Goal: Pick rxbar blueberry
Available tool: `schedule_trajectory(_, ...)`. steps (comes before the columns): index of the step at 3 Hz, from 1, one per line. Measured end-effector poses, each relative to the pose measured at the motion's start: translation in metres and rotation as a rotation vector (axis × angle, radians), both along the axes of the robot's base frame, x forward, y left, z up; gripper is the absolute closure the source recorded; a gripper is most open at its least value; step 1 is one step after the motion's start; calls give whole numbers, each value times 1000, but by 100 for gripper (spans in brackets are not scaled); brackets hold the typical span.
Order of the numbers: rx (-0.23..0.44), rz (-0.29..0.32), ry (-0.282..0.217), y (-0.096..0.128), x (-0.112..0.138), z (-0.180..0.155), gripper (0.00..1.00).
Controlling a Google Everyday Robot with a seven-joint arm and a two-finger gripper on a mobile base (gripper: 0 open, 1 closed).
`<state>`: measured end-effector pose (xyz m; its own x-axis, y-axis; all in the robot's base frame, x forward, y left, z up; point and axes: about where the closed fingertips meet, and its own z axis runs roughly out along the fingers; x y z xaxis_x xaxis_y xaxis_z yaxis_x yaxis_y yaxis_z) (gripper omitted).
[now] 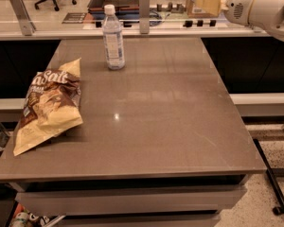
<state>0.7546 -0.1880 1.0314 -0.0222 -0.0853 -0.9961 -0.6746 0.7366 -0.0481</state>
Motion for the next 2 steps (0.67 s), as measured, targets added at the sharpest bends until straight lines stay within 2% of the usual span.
schedule_trajectory(1, -35, 93, 21, 19, -11, -8, 100)
schedule_trajectory(2, -56, 148, 32, 35, -28, -19, 100)
